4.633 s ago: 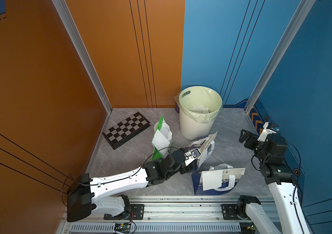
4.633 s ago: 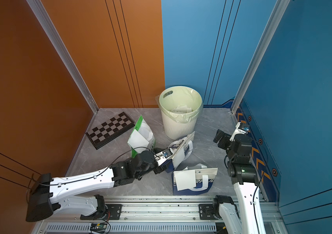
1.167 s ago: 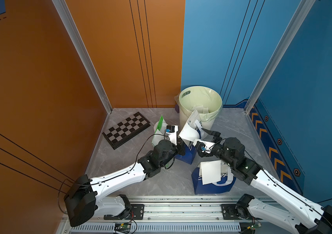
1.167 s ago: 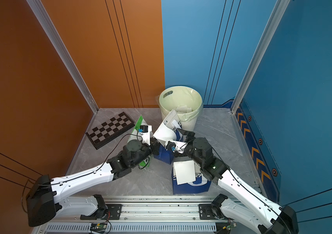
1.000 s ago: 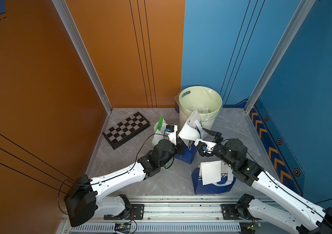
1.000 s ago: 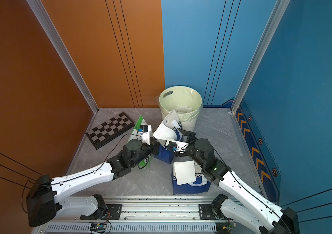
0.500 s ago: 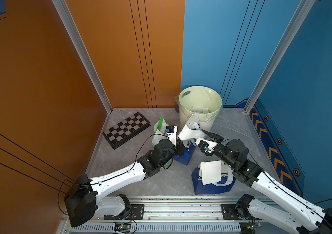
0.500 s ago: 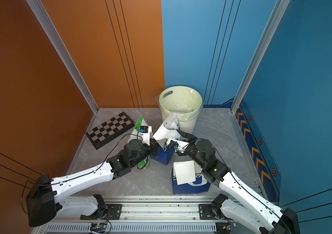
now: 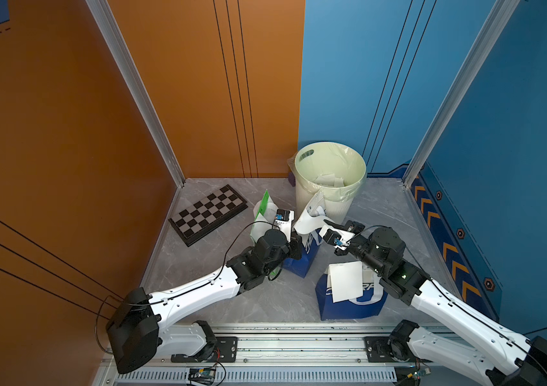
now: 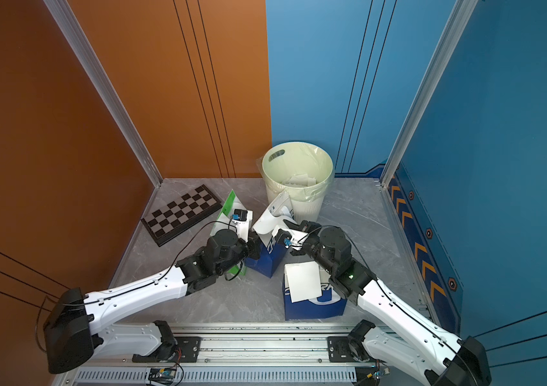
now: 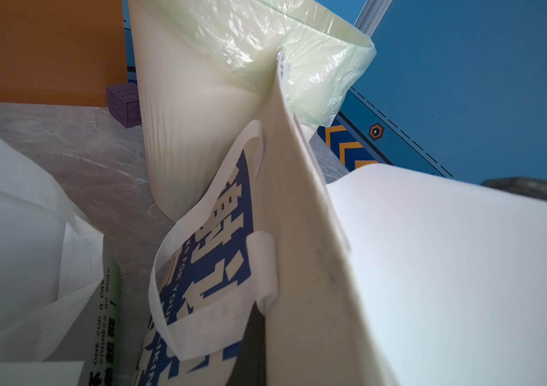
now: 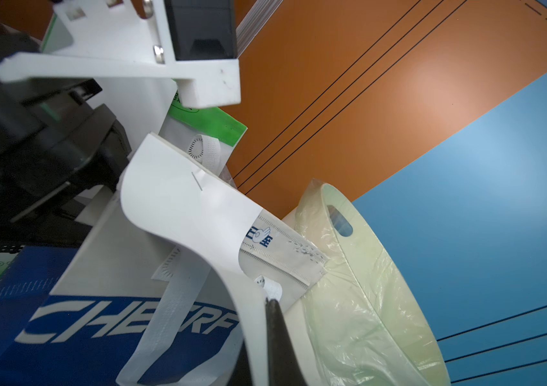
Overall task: Shred takeout receipts and throw away
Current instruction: Tear off the takeout receipt from the takeout bag, then place the takeout bag at the center of the board.
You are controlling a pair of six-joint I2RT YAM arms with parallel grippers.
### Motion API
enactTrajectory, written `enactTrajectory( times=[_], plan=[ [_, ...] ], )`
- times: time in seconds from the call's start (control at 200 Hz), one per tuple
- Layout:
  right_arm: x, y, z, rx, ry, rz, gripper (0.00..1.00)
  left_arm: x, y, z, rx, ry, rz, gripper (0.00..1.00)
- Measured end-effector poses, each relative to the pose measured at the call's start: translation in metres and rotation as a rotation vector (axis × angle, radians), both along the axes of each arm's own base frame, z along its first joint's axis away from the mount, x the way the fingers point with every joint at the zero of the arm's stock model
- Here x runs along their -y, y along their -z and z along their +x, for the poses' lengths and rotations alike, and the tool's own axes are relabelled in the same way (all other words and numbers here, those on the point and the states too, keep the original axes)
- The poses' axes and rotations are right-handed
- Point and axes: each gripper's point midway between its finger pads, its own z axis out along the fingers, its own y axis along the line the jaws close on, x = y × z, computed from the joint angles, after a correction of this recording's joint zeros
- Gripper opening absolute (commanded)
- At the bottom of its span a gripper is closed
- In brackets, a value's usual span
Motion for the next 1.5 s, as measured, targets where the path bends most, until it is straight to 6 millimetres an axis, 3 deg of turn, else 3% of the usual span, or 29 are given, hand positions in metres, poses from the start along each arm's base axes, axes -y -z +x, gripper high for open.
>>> enactTrajectory(
  times=[0.26,0.43,0.741,0.976,1.236,1.501],
  plan=[
    [0.004,-0.034,0.003,0.022,0.035,0.099,0.00,0.000,0.003,0.001,0.047,0.026,0.074,0.00],
    [0.008,-0.044,0.005,0.019,0.066,0.143,0.00,0.003,0.007,0.003,0.062,0.042,0.104,0.00],
    [0.022,-0.099,0.007,0.099,0.130,0.286,0.00,0.004,0.010,0.004,0.069,0.049,0.123,0.00],
    [0.027,-0.102,0.006,0.091,0.148,0.316,0.00,0.006,0.011,0.002,0.071,0.066,0.126,0.00],
    [0.051,-0.109,-0.005,0.101,0.192,0.384,0.00,0.011,0.011,0.001,0.033,0.061,0.080,0.00],
    [0.061,-0.106,-0.005,0.089,0.222,0.399,0.00,0.011,0.011,0.003,-0.041,-0.007,-0.016,0.00]
  ],
)
